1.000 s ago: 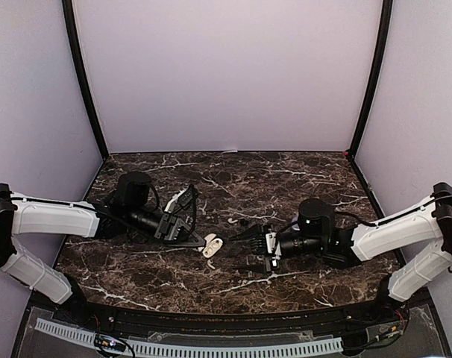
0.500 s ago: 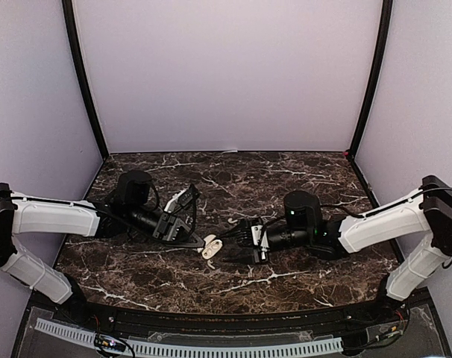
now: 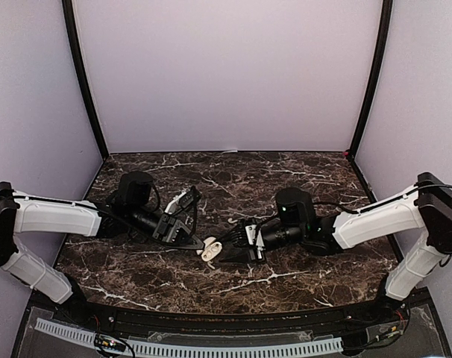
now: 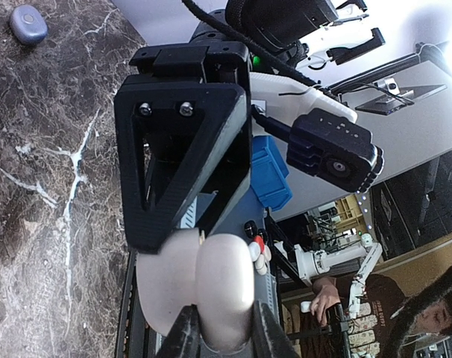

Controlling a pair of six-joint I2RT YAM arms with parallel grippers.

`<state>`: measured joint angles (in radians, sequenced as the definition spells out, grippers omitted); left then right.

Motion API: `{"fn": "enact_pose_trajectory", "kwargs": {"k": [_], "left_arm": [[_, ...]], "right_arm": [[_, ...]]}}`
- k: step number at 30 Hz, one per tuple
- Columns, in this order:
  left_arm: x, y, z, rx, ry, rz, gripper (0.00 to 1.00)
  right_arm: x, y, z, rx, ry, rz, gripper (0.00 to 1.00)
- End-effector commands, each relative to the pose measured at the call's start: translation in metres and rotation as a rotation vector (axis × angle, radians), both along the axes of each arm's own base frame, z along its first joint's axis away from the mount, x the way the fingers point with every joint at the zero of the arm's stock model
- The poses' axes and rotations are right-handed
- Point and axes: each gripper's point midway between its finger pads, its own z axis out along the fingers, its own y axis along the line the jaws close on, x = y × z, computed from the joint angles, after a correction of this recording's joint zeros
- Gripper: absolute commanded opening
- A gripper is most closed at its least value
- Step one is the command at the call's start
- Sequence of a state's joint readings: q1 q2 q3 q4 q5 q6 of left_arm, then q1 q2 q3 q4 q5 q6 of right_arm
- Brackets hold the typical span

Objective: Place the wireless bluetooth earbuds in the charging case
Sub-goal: Pass from the left arm to the right

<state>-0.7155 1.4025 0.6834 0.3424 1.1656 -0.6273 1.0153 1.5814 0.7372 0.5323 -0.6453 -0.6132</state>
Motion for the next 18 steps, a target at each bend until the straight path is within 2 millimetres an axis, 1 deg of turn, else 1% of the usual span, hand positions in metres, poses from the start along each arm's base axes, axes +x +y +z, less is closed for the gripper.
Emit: {"fn": "enact_pose_trajectory", "kwargs": {"k": [1, 9, 13, 16, 17, 18], "left_arm": [[-0.0023, -0.0008, 0.0085, -0.033, -0.028, -0.031, 0.22], [-0.0041, -0.0019, 0.0070, -0.033, -0.025, -0.040, 0.22], [-0.0055, -0.0019, 0.0066, -0.032, -0.024, -0.044, 0.22], [-0.0068, -0.0020, 0.0065, -0.032, -0.025, -0.048, 0.22], [-0.0069, -0.0020, 0.0066, -0.032, -0.026, -0.048, 0.22], [-0.0073, -0.0021, 0.0067, -0.032, -0.028, -0.049, 0.22]], "right_arm": [[0.0007, 0.0038, 0.0068, 0.016, -0.004, 0.024, 0.44], [-0.0018, 0.0050, 0.0089, 0.007, 0.000, 0.047, 0.35], [-0.0029, 0.0055, 0.0110, 0.013, 0.000, 0.055, 0.35], [-0.0047, 0.0058, 0.0132, 0.018, 0.003, 0.068, 0.39], [-0.0052, 0.0058, 0.0128, 0.016, 0.005, 0.071, 0.39], [-0.0050, 0.0074, 0.0069, 0.002, 0.016, 0.076, 0.38]]}}
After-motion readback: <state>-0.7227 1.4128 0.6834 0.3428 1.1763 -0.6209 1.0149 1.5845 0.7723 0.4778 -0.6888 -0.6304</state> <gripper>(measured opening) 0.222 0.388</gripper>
